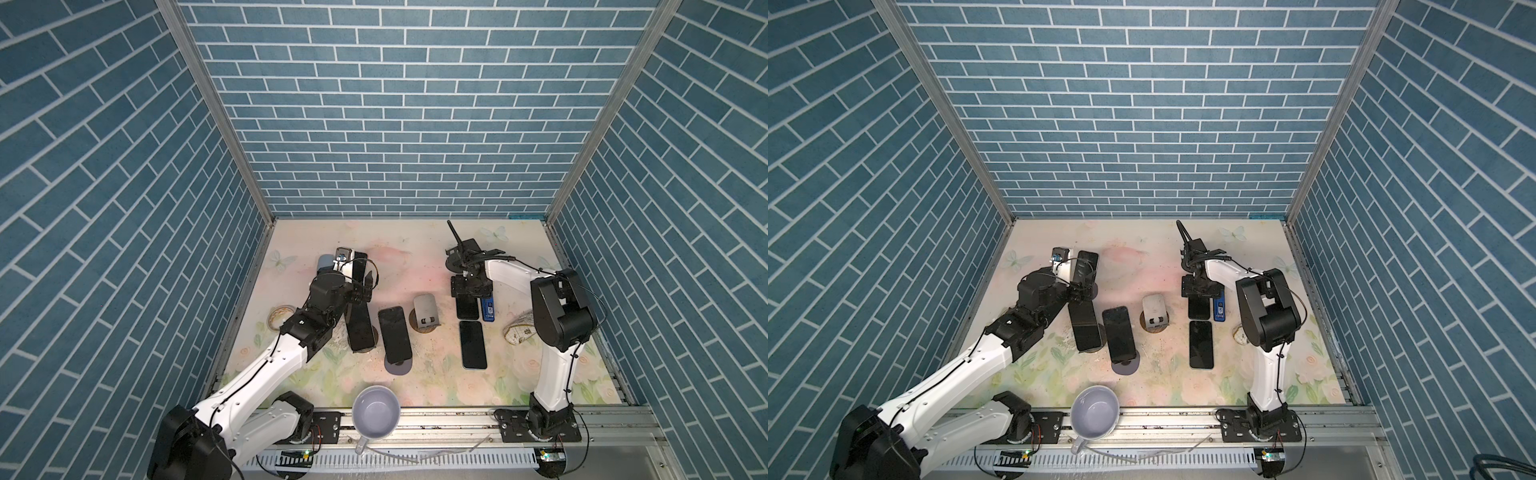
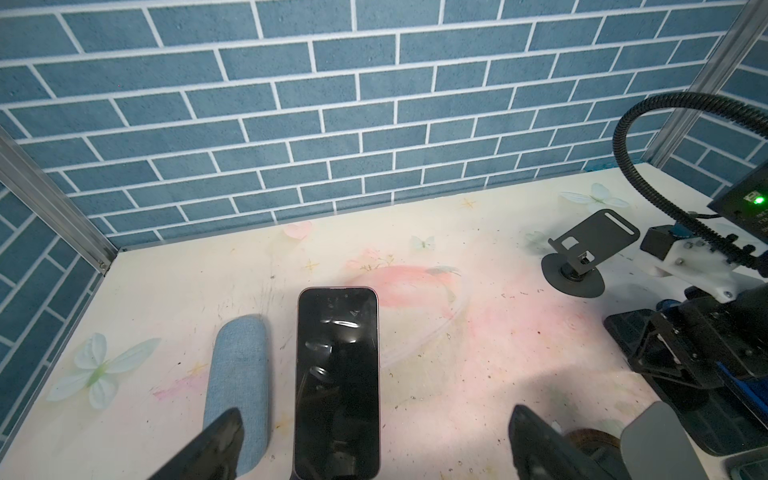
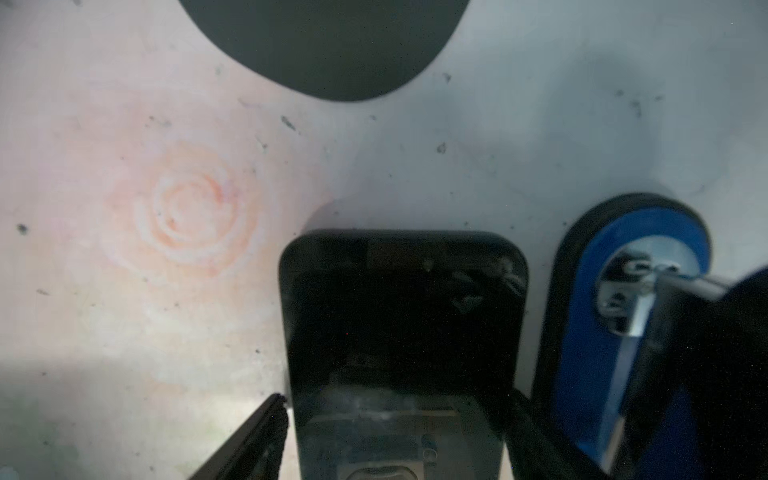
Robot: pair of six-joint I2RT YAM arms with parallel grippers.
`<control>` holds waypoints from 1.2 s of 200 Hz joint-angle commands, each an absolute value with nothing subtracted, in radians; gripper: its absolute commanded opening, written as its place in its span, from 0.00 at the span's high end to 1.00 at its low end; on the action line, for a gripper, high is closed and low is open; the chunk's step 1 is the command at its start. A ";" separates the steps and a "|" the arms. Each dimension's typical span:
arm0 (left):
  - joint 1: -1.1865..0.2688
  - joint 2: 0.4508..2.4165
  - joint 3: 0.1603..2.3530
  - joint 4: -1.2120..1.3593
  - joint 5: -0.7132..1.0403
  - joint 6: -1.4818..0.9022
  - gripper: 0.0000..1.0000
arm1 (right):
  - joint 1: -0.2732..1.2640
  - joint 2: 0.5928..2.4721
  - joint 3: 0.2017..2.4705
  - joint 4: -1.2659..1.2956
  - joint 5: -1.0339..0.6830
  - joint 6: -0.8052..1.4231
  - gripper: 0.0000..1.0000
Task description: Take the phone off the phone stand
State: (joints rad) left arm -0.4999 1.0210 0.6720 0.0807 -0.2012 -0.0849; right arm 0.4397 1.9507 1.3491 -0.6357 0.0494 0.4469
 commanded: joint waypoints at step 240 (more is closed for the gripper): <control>-0.505 0.997 0.643 0.095 -0.210 -0.085 0.00 | 0.789 1.779 1.322 -0.579 -0.014 0.487 0.08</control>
